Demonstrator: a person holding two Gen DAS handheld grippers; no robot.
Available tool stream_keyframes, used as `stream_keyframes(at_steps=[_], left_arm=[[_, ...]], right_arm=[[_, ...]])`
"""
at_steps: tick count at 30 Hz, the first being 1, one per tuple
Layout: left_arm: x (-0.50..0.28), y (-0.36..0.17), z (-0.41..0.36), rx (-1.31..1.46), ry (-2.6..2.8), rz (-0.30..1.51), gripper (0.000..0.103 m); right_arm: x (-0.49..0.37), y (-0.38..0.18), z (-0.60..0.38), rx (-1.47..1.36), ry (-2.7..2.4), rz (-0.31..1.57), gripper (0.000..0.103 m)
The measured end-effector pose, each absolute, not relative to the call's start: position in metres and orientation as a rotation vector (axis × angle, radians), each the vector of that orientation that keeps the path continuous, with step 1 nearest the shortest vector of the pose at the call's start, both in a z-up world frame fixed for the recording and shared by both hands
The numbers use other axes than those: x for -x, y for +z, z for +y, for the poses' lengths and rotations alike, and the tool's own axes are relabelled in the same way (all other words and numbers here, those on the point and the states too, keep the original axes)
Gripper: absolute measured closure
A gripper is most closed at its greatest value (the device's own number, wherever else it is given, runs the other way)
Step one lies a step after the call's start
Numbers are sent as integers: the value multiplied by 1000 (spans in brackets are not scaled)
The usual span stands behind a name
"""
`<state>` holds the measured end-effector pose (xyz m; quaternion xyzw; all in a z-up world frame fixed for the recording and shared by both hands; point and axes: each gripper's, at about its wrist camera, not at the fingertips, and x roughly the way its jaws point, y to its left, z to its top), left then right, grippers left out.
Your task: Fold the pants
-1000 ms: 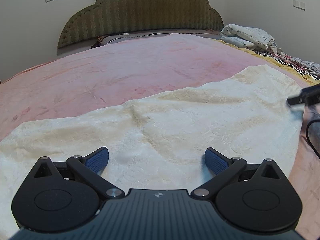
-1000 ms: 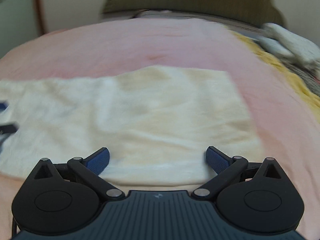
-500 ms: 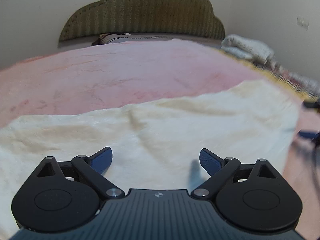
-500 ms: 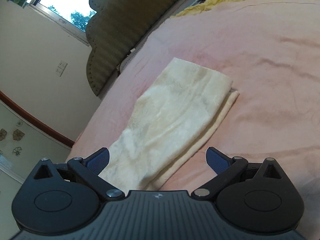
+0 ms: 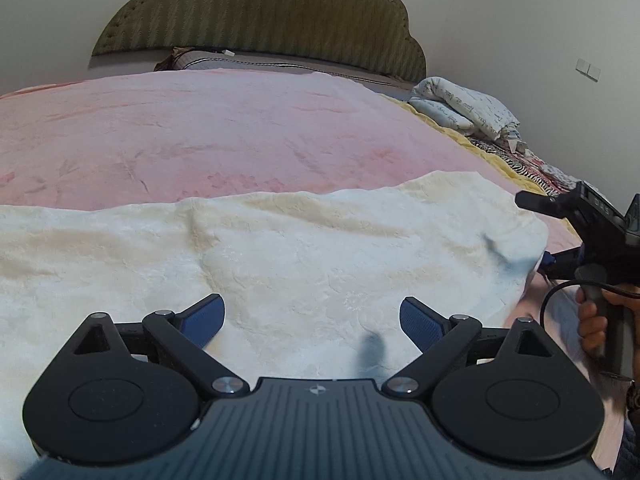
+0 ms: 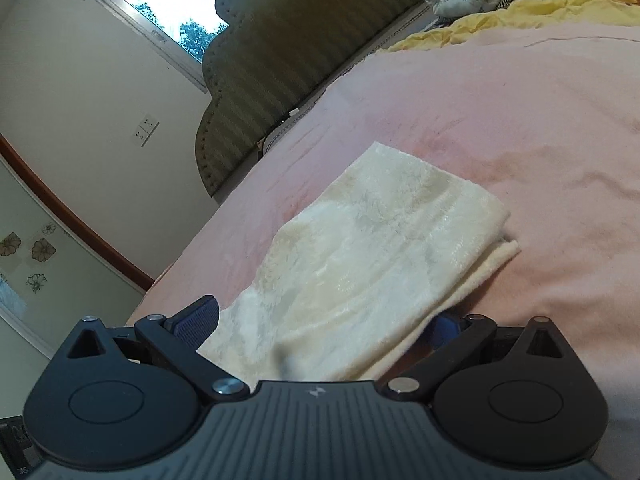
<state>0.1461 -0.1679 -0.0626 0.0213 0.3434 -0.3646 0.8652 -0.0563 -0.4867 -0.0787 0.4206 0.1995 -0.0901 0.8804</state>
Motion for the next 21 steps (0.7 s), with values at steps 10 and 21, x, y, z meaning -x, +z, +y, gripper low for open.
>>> stream_keyframes(at_steps=[10,21], left_arm=[[-154,-52,-166,-18,-745,717,7],[-221,-47,-184,661,-1055,1031,4]], right_arm=[[18,-92,-519,-938,-358,409,94],[0,-17,-433,-260,-334,442,96]])
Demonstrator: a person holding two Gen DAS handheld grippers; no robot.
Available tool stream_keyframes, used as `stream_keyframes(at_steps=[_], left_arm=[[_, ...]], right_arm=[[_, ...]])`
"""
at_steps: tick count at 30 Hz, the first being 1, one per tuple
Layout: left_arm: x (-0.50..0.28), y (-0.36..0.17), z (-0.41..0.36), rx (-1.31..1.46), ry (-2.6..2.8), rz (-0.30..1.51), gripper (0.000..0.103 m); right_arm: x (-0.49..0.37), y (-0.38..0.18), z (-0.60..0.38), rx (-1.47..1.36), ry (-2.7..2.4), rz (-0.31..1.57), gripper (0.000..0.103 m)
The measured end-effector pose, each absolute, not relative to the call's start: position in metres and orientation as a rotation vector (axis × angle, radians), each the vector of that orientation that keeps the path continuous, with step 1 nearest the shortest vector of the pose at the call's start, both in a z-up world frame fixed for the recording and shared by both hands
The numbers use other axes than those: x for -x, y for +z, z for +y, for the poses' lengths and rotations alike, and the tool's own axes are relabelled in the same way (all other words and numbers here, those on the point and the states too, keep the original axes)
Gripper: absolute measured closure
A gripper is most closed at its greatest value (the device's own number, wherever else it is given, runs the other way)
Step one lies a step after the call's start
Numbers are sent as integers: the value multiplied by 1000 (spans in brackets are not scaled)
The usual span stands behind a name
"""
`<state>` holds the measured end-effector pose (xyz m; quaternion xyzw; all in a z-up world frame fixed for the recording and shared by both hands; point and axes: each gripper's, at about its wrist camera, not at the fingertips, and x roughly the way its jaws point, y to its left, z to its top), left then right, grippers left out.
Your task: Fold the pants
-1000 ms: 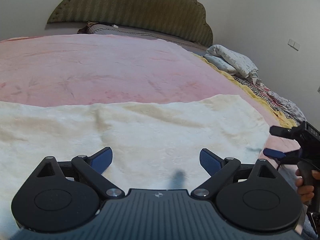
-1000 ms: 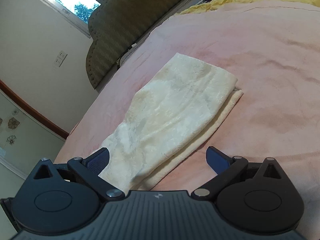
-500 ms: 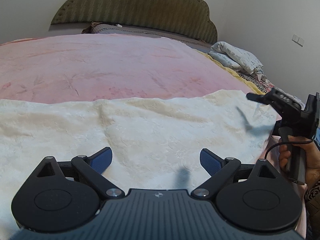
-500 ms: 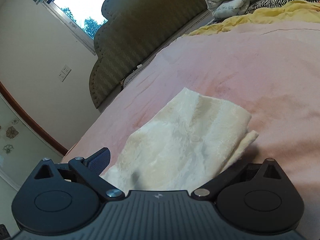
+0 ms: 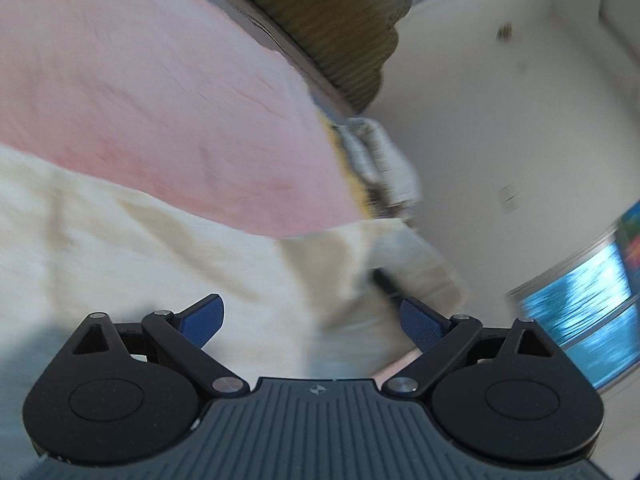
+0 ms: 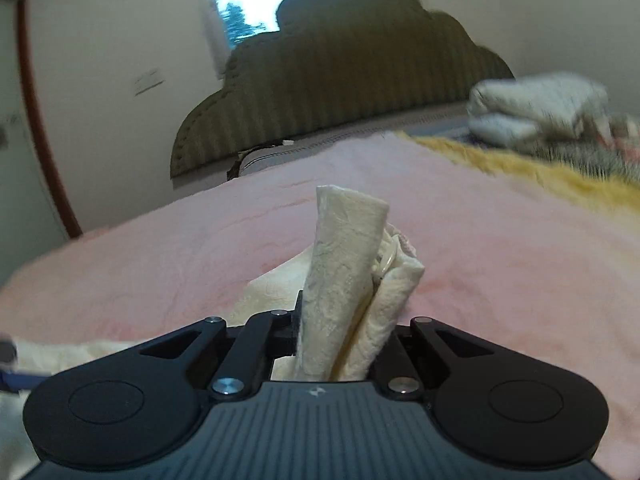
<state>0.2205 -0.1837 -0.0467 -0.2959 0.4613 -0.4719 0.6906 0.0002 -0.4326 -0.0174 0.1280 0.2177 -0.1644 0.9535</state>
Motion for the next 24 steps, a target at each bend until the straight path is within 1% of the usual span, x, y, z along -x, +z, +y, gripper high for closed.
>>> stream_keyframes(at_steps=[1,3,5,11,12,14,15,16,17,18,21,24], left_arm=[[-222,-46,-186,705,-1070,1045,2],[-223,-39,-192,748,-1087,1031,1],[-222,-34,-197,765,-1095,1001,1],[-235,-46,-199,864,-1020,1027,1],[-238,-50,-197,878,-1008,1040,3],[-245,-64,-191,938,-1000,1099,13],[-247,-70,-190,956,-994,1124,34],[-250,-75,-188,954,-976,1158,59],[-252,-79,-186,937,-955,1172,70],[-251,-80,-181,913,-932,1170,86],[-243,-71,-166,795,-915,1106,95],[-231,-44,-148,531,-868,978,97]], right_arm=[[-4,-10,-414,-154,-323,445,96],[-11,-1,-378,33,-293,447,96],[-14,3,-346,151,-249,437,96],[-19,-4,-281,287,-107,423,96],[-19,-7,-273,314,-97,424,96],[-18,-14,-259,364,-86,427,95],[-17,-16,-254,379,-86,429,95],[-17,-18,-251,388,-86,431,95],[-17,-19,-249,386,-87,433,95],[-17,-19,-248,378,-88,435,95],[-21,-15,-245,342,-83,453,95],[-28,-10,-233,312,-48,474,95]])
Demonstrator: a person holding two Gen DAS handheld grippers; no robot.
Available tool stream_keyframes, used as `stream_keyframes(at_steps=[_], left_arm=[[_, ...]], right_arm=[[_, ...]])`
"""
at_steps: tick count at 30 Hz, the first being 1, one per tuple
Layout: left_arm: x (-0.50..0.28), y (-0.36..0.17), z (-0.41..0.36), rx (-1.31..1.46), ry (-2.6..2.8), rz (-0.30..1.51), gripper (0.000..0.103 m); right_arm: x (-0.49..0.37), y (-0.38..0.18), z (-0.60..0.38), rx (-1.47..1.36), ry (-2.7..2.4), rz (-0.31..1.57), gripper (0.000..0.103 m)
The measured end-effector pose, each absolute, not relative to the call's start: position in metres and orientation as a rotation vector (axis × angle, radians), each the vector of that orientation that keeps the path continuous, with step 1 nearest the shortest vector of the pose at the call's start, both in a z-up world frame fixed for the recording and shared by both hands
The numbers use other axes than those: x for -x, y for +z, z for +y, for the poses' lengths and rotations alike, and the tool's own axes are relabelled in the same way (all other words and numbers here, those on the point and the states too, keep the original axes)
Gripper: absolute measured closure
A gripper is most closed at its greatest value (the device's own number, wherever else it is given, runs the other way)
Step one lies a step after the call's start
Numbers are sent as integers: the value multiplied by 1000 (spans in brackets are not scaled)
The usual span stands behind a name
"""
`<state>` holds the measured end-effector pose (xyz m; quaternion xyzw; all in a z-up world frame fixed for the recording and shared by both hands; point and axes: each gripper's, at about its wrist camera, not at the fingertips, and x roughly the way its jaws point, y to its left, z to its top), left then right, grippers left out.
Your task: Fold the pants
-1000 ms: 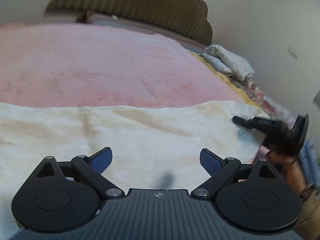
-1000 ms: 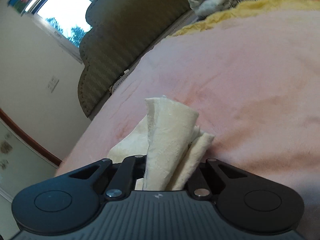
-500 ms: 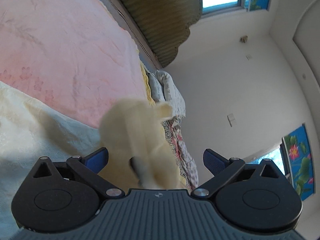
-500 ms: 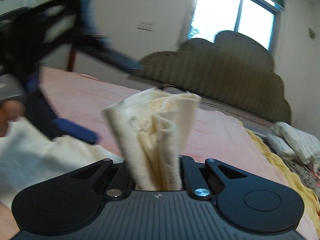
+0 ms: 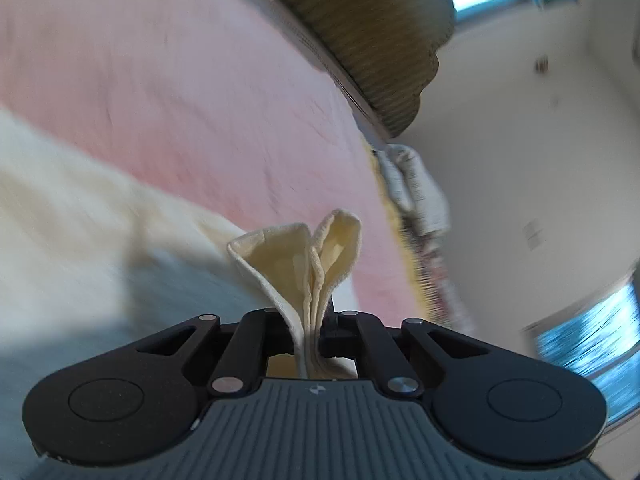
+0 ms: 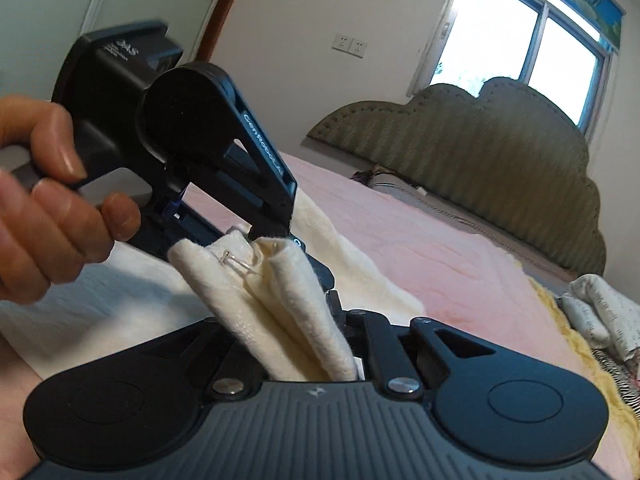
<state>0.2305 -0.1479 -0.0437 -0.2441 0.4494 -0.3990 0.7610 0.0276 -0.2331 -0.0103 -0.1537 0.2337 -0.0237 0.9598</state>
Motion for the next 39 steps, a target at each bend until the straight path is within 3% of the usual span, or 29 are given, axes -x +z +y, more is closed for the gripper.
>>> stream_keyframes(at_steps=[4,11,13,17,20,25,26,27,31,34,36,39], left_arm=[[-220,-26,-121,224,-790,880,97],[-225,-38,-78,67,-676,851,90],[-225,-45,-74,-2,-642,831,79],[-220,-61,-76,-74,-618,801,71],[-216,-62,-78,-107,-614,777,59],[-202,-50,-64,-133,-450,658,27],[-200,-46,-59,-122,-410,625,24],[-200,-44,-55,-105,-382,609,23],[-197,-28,-47,-70,-343,571,25],[-197,-33,-66,-257,-360,595,15],[-199,-47,-75,-362,-332,599,16],[-203,-50,-69,-301,-304,616,15]], right_arm=[[-40,-15,-201,304,50,489,95],[-70,-22,-153,289,204,502,95],[-79,-26,-145,281,224,518,95],[-100,-43,-134,318,241,637,88],[-87,-40,-127,445,262,644,85],[-55,-2,-175,314,455,718,81],[-52,6,-190,272,432,696,81],[-51,12,-205,229,387,663,77],[-71,-3,-253,95,102,656,45],[-88,-43,-267,73,28,782,47],[-83,-43,-264,62,2,741,46],[-74,-24,-233,112,82,631,46]])
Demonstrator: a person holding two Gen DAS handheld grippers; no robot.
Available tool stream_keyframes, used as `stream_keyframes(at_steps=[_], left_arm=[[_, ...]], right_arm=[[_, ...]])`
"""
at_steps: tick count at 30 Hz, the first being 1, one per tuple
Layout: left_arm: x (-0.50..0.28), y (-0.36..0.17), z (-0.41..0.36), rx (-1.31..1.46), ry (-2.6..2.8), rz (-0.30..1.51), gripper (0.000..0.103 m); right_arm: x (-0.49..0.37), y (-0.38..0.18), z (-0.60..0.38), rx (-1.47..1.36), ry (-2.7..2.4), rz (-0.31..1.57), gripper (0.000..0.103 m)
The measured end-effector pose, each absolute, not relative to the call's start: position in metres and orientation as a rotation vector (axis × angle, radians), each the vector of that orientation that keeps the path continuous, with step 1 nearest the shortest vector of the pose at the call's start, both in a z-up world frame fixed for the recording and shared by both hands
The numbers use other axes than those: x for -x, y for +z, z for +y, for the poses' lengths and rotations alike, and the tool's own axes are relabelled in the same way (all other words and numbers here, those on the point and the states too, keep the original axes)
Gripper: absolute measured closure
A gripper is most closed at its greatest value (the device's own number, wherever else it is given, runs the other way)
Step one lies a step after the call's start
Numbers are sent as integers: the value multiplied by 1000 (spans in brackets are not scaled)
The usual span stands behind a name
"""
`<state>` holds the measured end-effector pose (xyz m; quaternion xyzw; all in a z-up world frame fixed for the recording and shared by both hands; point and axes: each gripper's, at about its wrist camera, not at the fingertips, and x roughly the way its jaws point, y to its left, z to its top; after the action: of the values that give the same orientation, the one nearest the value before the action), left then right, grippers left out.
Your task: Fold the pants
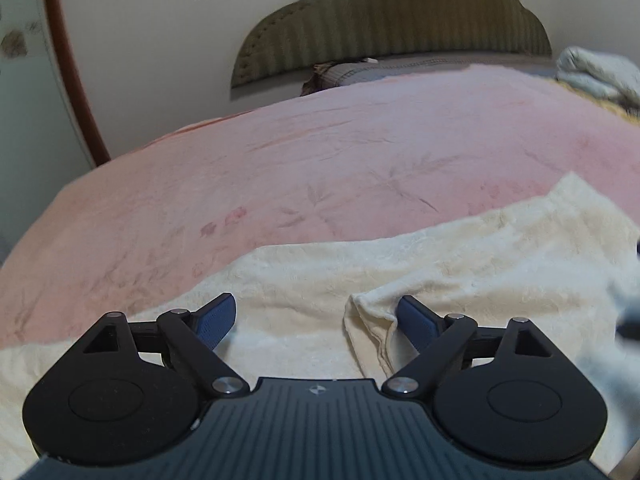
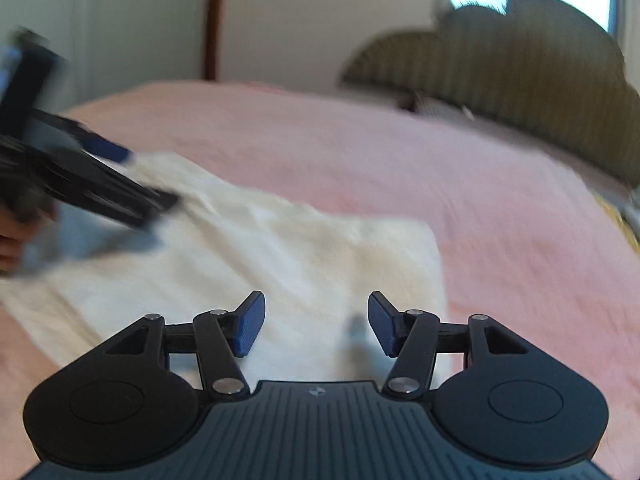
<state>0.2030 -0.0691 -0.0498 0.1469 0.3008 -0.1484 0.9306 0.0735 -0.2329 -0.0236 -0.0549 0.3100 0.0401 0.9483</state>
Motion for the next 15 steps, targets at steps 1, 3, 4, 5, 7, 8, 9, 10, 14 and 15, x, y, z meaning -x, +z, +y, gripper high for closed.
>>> stream_keyframes(at_steps=[1,3,4,5,7,8,9,10,14,15], left_arm=[[-204,-48,-67,-281,-291,615,12],[-205,-47,-60,-261,-246,602,9],[-206,-45,-57,-257,-225,593,8],[-205,-42,-54,-254,-194,579,7],[-201,-37,-47,-257,-129,552,5],[-199,-35,-45,-264,-94,540,5],[-198,-34,-42,-265,-82,540,4],[-197,-32,-38,-256,-86,552,4],[-193,-33,-30,-197,-135,613,4],[-193,-35,-30,-200,-133,621,4]], right_arm=[[-73,-18,-220,135,136,601,47],[-63,-12,-195,201,248,541,47],[-57,-10,-179,250,298,513,47],[-49,-11,-166,299,338,488,47],[-45,-17,-149,385,374,470,48],[-44,-20,-144,412,381,474,48],[-45,-24,-141,431,389,486,48],[-46,-27,-139,441,395,505,48],[-49,-36,-144,450,380,532,48],[-51,-38,-146,449,367,536,48]])
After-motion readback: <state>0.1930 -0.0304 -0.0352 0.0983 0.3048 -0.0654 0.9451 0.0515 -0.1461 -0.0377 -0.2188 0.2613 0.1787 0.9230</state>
